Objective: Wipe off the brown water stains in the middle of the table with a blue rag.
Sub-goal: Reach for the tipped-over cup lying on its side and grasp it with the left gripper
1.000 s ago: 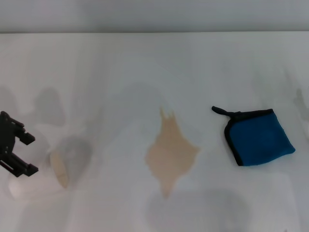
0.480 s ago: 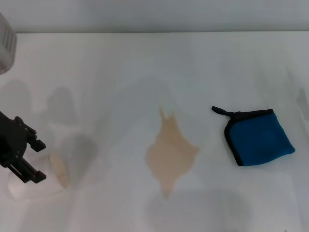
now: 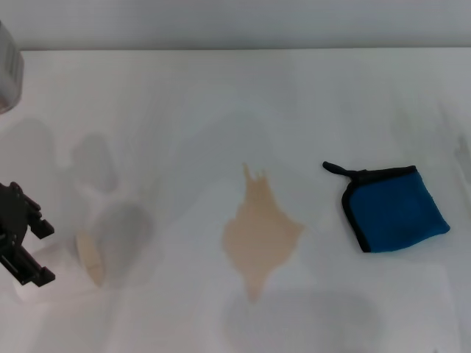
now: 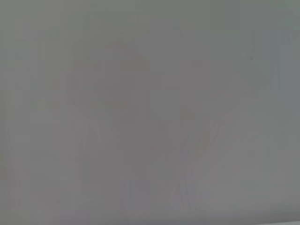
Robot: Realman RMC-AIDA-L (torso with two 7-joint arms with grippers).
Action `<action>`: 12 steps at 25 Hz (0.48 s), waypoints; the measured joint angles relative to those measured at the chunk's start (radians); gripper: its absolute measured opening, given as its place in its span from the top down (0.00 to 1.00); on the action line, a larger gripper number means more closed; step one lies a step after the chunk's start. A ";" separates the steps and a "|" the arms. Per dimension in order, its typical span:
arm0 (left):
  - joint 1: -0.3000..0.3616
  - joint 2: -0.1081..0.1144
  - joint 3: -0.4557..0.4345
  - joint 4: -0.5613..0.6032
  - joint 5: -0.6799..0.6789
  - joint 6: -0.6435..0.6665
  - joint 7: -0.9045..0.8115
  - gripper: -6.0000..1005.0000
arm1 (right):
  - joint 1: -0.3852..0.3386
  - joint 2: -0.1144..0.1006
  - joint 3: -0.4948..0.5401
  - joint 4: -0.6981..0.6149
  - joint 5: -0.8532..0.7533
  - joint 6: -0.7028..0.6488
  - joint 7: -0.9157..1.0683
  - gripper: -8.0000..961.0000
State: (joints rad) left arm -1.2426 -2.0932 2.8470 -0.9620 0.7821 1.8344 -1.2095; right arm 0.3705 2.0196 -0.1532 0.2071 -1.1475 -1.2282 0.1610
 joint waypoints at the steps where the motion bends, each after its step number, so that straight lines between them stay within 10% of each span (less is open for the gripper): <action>1: -0.002 -0.001 0.000 0.004 0.007 0.000 -0.005 0.13 | -0.001 -0.001 0.000 0.000 0.000 0.000 0.000 0.11; 12: -0.013 -0.002 0.000 0.058 0.079 -0.078 -0.091 0.13 | 0.001 -0.001 0.003 -0.003 0.000 0.000 0.000 0.11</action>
State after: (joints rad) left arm -1.2560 -2.0955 2.8470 -0.9041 0.8611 1.7563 -1.3007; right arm 0.3717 2.0186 -0.1502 0.2038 -1.1474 -1.2282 0.1610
